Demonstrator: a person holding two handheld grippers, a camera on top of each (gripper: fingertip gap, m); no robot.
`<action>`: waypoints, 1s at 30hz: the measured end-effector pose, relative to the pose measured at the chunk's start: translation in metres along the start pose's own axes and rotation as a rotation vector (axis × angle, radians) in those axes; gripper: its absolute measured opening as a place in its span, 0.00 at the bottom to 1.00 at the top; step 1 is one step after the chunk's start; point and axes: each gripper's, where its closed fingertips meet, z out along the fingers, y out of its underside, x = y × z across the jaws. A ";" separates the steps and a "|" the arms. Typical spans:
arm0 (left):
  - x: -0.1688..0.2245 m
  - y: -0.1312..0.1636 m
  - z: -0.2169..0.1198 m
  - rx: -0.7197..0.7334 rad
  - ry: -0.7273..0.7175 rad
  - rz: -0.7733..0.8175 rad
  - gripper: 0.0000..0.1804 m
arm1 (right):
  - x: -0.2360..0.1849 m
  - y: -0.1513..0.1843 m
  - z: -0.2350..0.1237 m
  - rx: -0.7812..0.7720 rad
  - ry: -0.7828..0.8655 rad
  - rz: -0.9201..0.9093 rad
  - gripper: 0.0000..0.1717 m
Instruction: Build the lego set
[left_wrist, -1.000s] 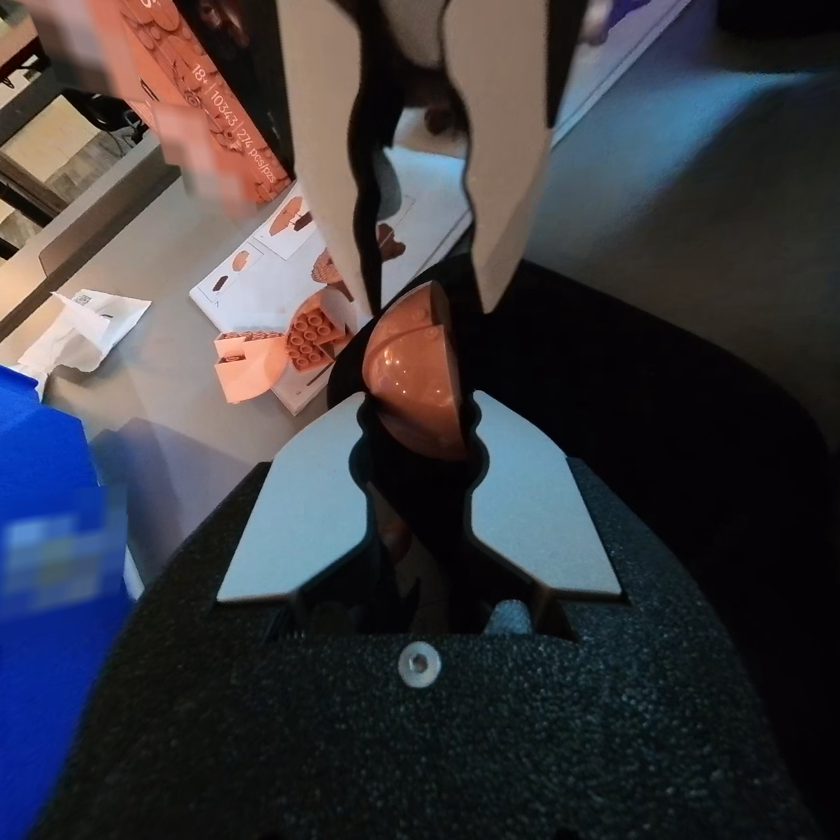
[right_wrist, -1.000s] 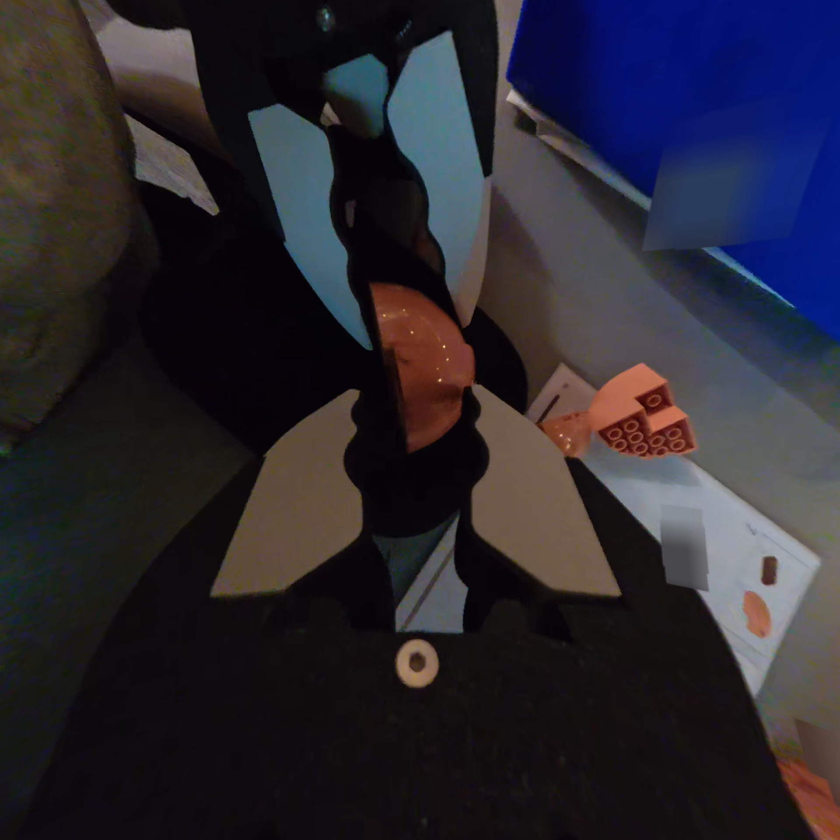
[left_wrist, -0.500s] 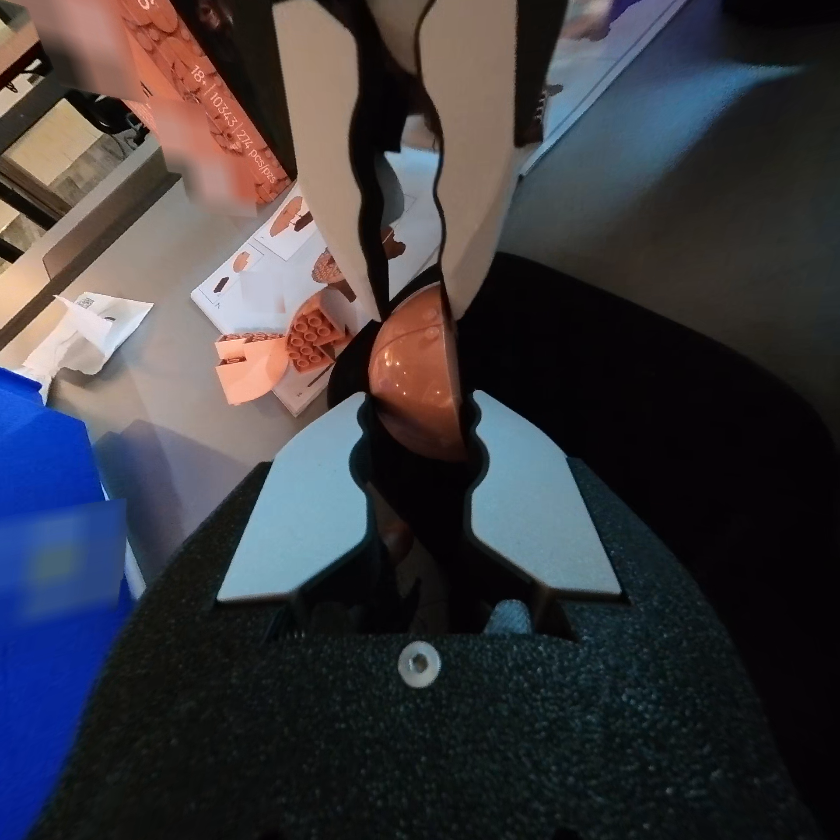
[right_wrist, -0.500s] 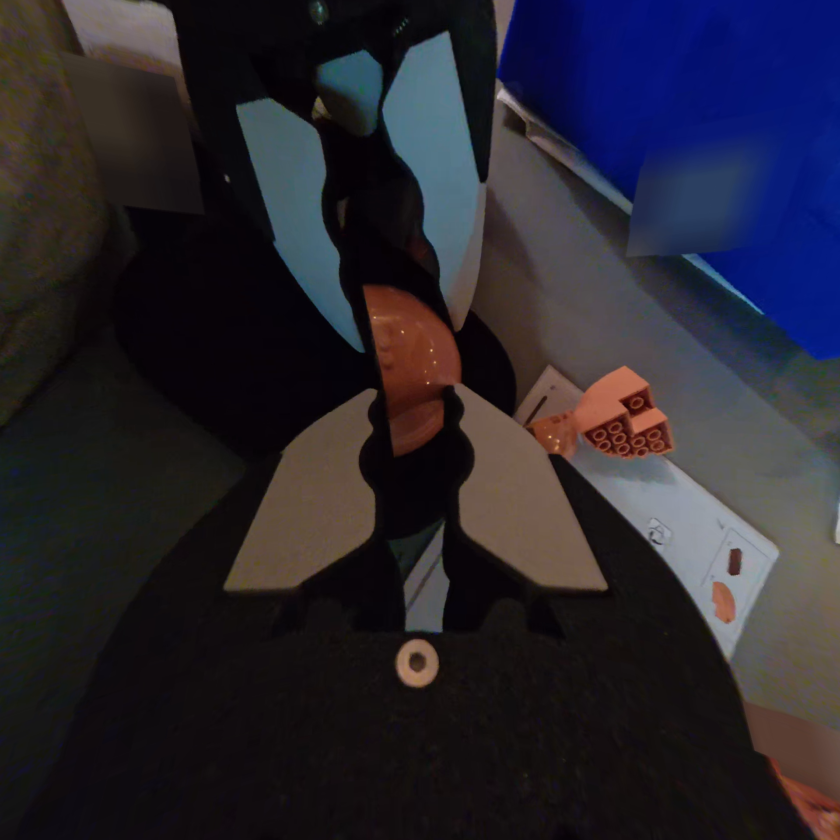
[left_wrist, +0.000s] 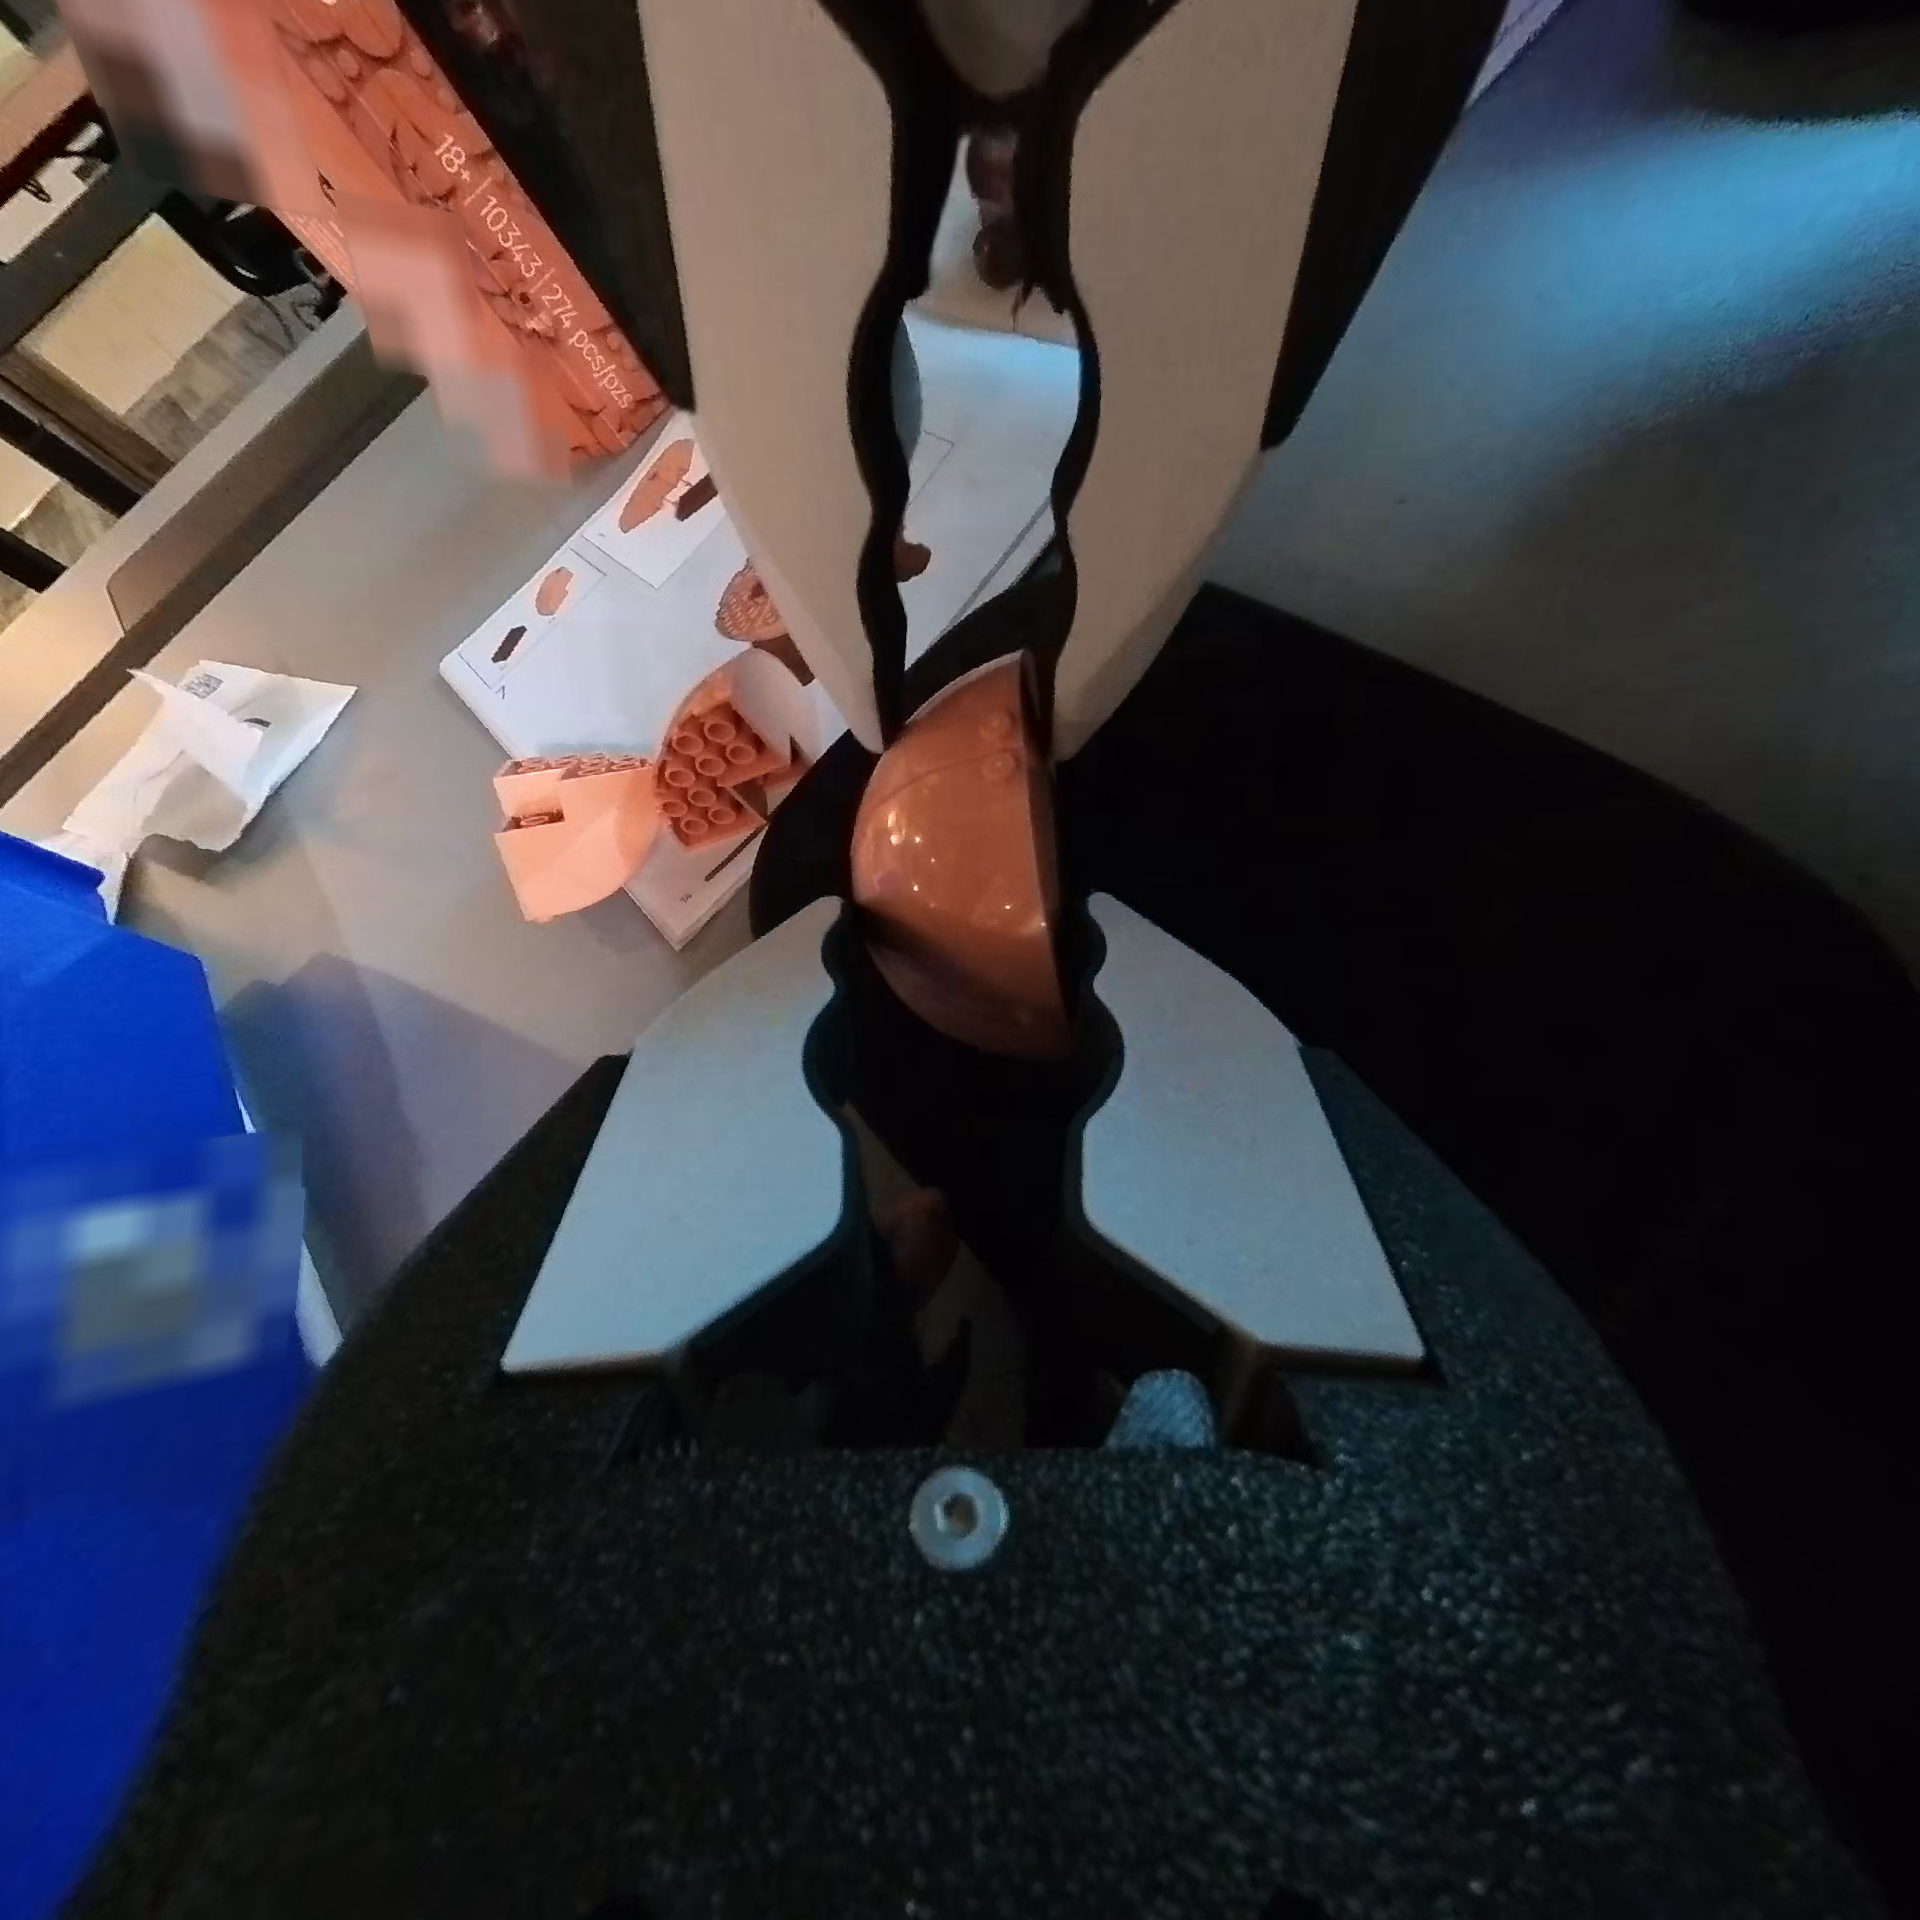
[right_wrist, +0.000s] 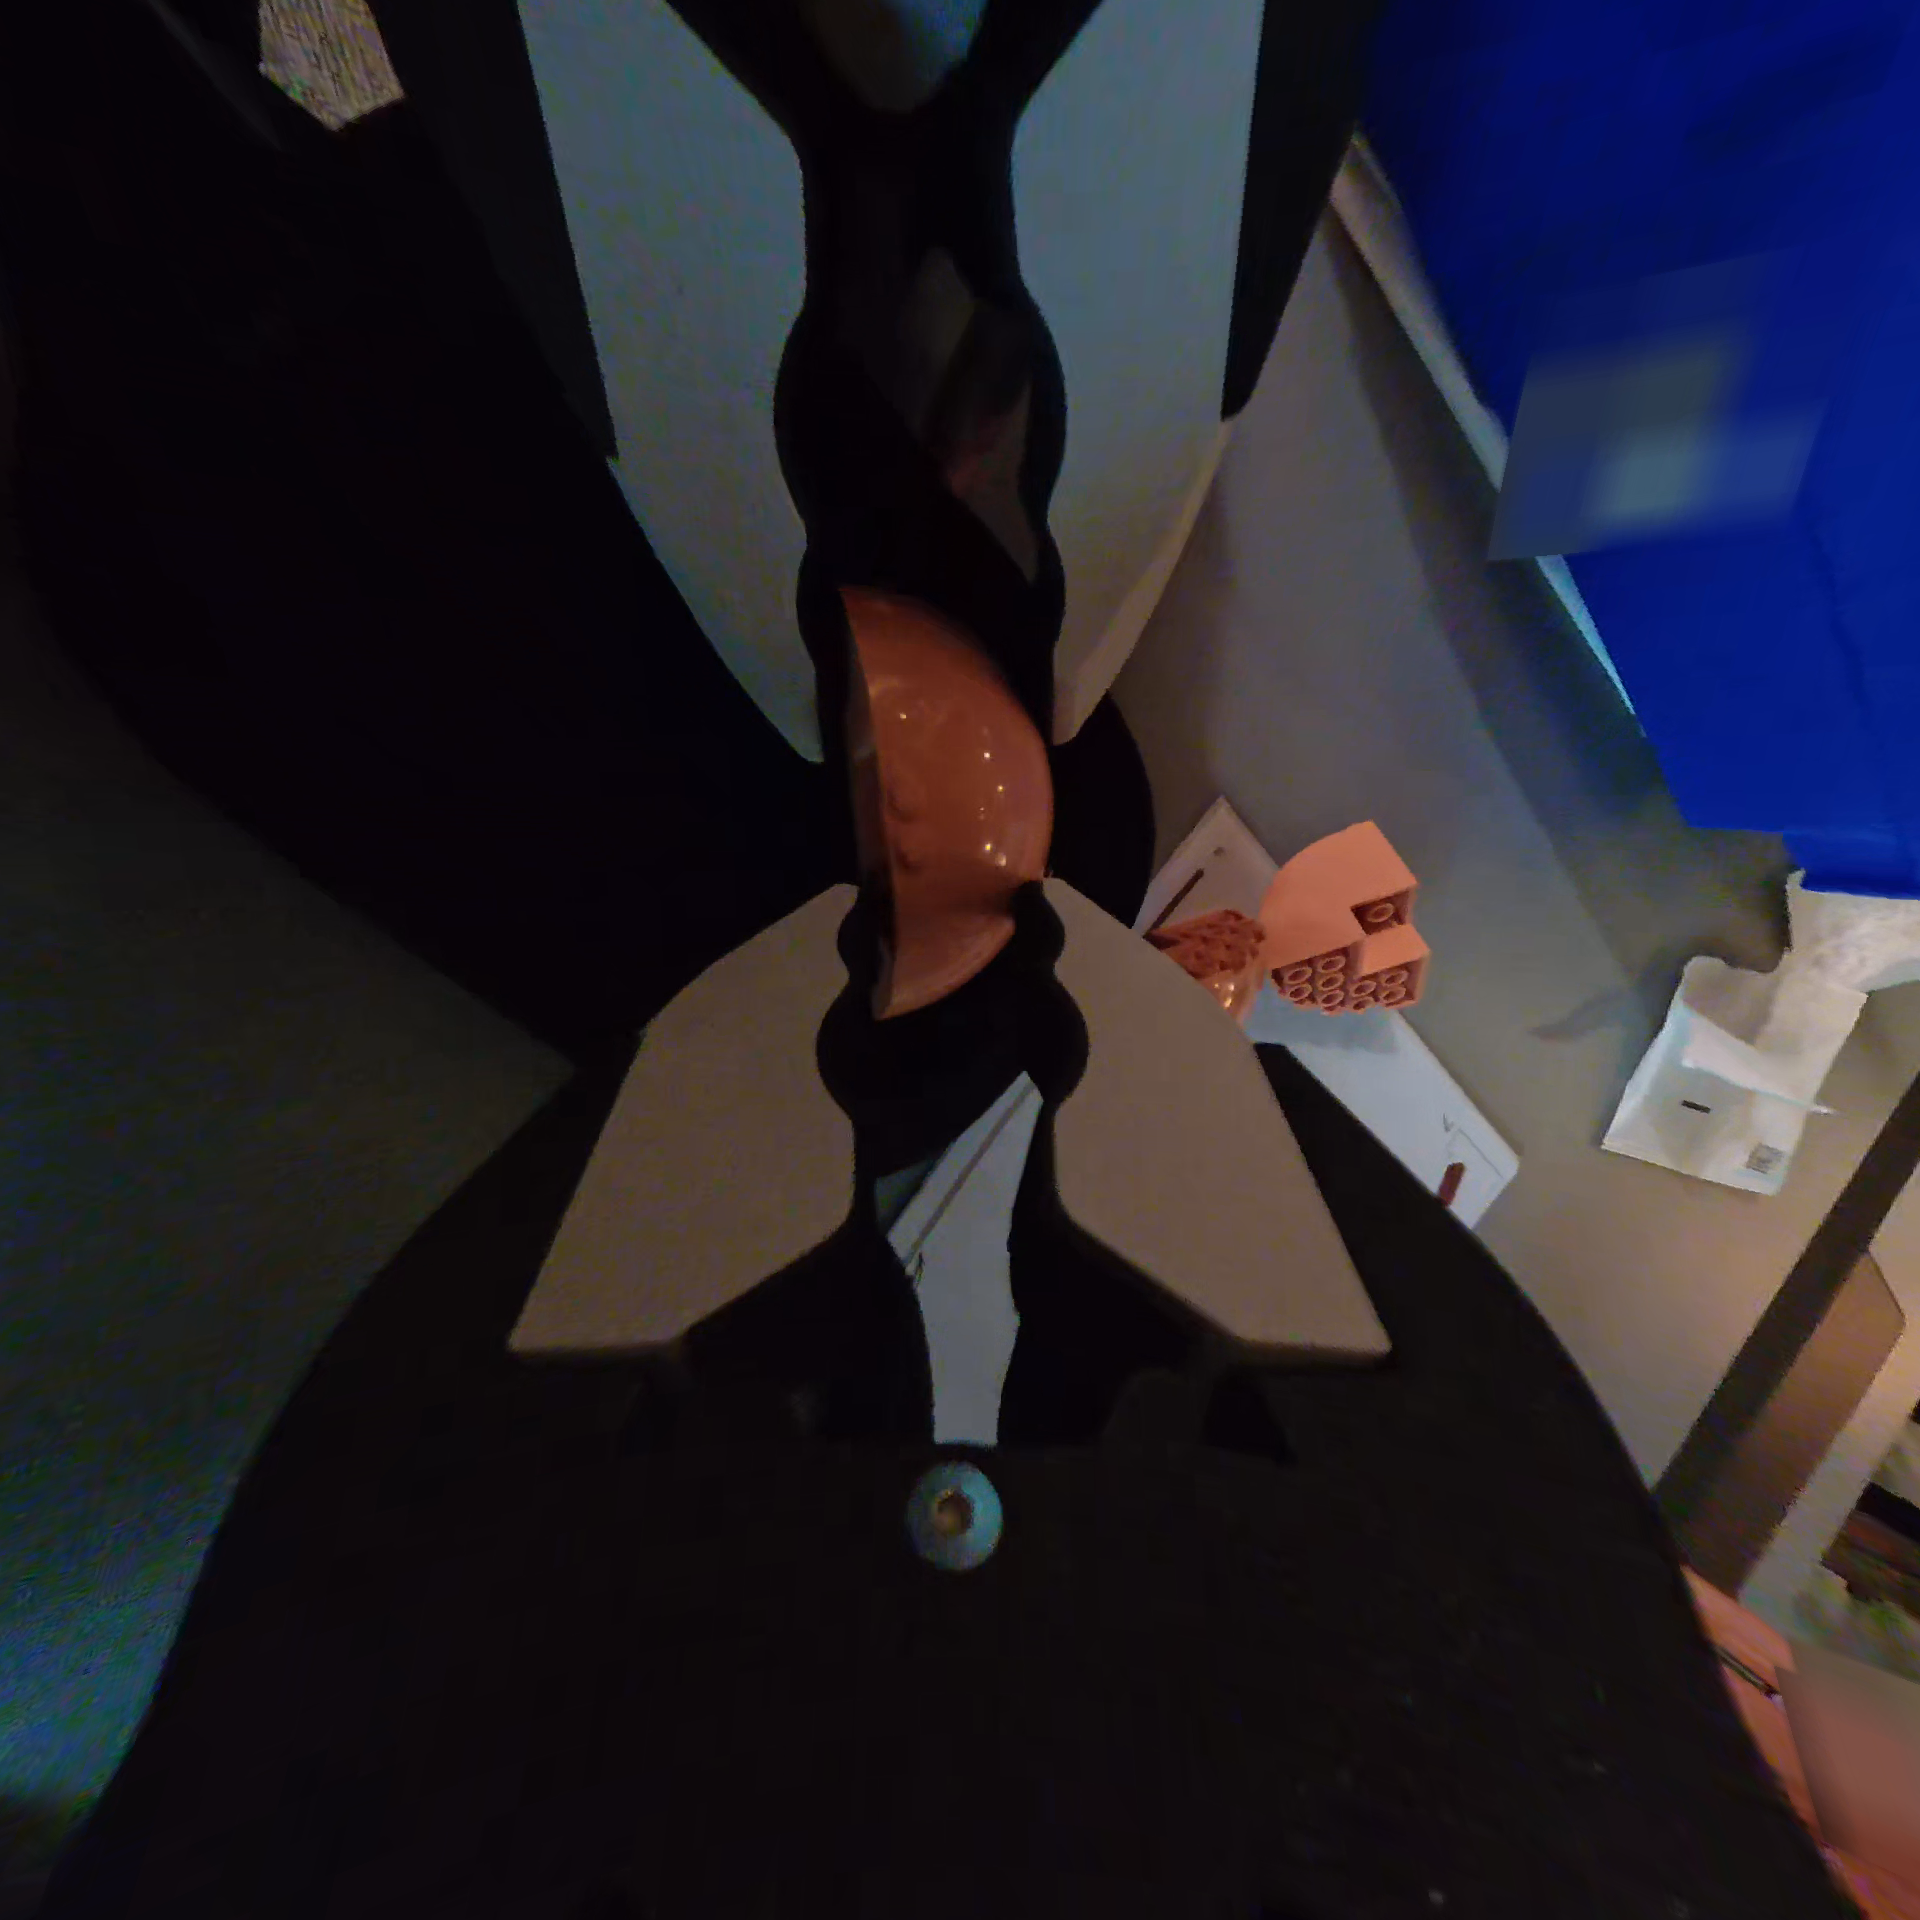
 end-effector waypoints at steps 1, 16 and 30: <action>0.000 0.000 0.000 -0.001 -0.001 0.002 0.21 | 0.000 0.000 0.000 -0.009 -0.002 0.000 0.14; 0.000 0.001 0.002 -0.010 0.013 -0.016 0.21 | 0.000 0.000 0.008 -0.058 0.032 -0.031 0.18; -0.006 -0.006 -0.004 0.052 0.053 -0.132 0.21 | 0.008 -0.004 -0.021 0.371 0.023 0.278 0.23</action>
